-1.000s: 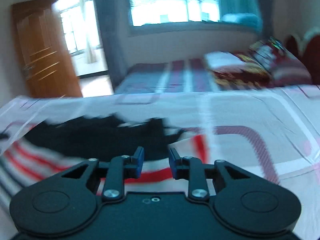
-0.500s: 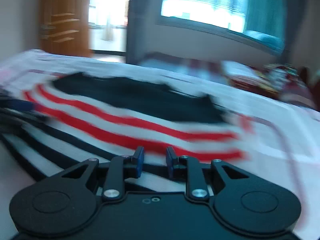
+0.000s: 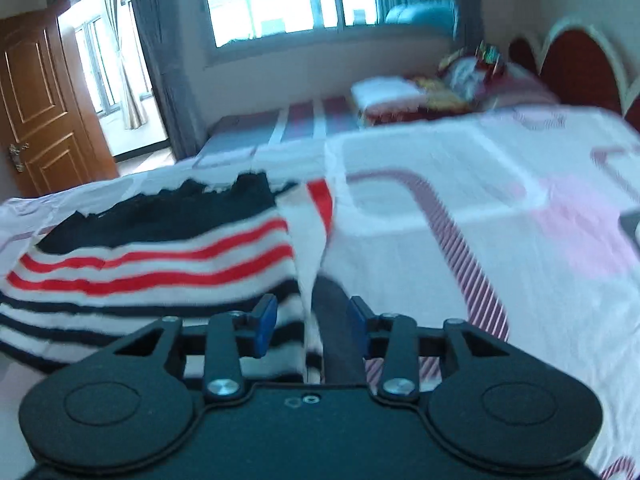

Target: Fold small clothes

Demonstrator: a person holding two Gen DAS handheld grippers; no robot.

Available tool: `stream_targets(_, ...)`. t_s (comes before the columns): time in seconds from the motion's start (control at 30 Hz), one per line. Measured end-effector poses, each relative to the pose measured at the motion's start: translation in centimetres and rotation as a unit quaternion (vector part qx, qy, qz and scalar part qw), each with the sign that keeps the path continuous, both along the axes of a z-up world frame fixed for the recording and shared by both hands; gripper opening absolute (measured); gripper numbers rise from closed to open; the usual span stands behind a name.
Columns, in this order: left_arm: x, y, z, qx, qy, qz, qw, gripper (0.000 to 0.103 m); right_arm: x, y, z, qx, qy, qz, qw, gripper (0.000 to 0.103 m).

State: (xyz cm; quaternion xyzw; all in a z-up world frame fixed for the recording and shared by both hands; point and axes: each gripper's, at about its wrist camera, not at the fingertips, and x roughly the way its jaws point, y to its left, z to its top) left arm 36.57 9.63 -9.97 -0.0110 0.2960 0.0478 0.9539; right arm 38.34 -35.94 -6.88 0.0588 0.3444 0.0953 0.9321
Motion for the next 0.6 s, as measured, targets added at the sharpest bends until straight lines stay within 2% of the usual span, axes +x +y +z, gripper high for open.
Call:
stream_targets(0.13, 0.0, 0.3, -1.6, -0.003, 0.037, 0.001, 0.9993, 0.057, -0.8, 0.2, -0.9, 0.016, 0.015, 0.024, 0.999, 0.021)
stream_targets(0.23, 0.0, 0.4, -2.3, -0.01, 0.041, 0.007, 0.9991, 0.063, -1.0, 1.0, -1.4, 0.008, 0.03, 0.035, 0.999, 0.02)
stream_targets(0.33, 0.2, 0.7, -2.5, -0.022, 0.041, 0.012, 0.9989, 0.064, -1.2, 1.3, -1.4, 0.007, 0.024, 0.047, 0.999, 0.007)
stream_targets(0.4, 0.1, 0.7, -2.6, -0.018, 0.04, 0.01, 0.999, 0.064, -1.9, 1.3, -0.5, 0.002, 0.009, 0.064, 0.998, 0.006)
stream_targets(0.47, 0.1, 0.7, -2.5, -0.016, 0.04, 0.009, 0.999, 0.064, -2.9, 1.2, 0.3, -0.02, -0.01, 0.057, 0.998, 0.006)
stream_targets(0.6, 0.1, 0.9, -2.6, -0.011, 0.044, 0.003, 0.9989, 0.064, -4.1, 0.3, -0.1, -0.004, -0.004, 0.038, 0.999, 0.006)
